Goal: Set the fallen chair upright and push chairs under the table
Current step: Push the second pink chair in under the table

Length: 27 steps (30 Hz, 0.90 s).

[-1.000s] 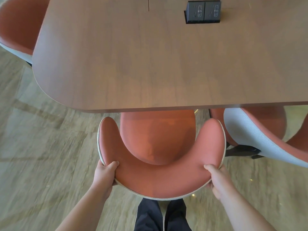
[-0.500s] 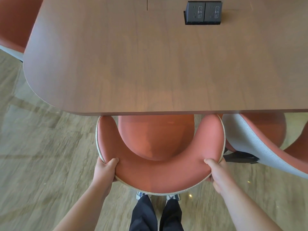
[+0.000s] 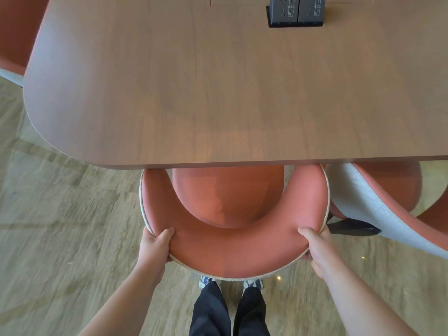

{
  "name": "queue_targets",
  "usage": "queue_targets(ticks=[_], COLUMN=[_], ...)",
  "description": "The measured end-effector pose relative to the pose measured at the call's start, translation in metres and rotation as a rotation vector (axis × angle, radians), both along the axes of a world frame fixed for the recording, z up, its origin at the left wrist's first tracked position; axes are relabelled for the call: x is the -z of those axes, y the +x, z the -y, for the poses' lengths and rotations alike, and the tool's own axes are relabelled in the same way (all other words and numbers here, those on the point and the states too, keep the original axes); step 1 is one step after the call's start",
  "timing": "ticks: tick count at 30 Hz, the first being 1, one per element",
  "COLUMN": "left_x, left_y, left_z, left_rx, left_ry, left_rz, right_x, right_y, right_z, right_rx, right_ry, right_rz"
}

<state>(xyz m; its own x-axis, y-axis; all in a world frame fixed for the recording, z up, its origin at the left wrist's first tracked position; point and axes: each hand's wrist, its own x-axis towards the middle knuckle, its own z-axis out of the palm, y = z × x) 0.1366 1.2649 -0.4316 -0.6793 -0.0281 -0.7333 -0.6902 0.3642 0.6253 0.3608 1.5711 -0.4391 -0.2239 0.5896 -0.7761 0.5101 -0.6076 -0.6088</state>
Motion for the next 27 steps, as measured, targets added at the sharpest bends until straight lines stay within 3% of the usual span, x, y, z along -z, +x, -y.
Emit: queue_targets(ticks=[10,19,22,27], left_x=[-0.015,-0.083,-0.110,-0.135], left_y=[0.005,0.022,0.032,0.057], left_z=[-0.005,-0.009,-0.020,-0.040], left_rx=[0.033,0.229,0.320,0.455], left_ry=[-0.055,-0.193,-0.122,0.013], left_rz=[0.036,-0.192,-0.251,-0.149], right_x=[-0.016,-0.082,-0.108,-0.134], right_y=[-0.002,0.019,0.027,0.048], right_z=[0.001,0.029,0.042,0.047], right_rx=[-0.035,-0.065,-0.067,-0.014], right_ry=[-0.012,0.252,0.290,0.289], right_rz=[0.040,0.002,-0.026,-0.052])
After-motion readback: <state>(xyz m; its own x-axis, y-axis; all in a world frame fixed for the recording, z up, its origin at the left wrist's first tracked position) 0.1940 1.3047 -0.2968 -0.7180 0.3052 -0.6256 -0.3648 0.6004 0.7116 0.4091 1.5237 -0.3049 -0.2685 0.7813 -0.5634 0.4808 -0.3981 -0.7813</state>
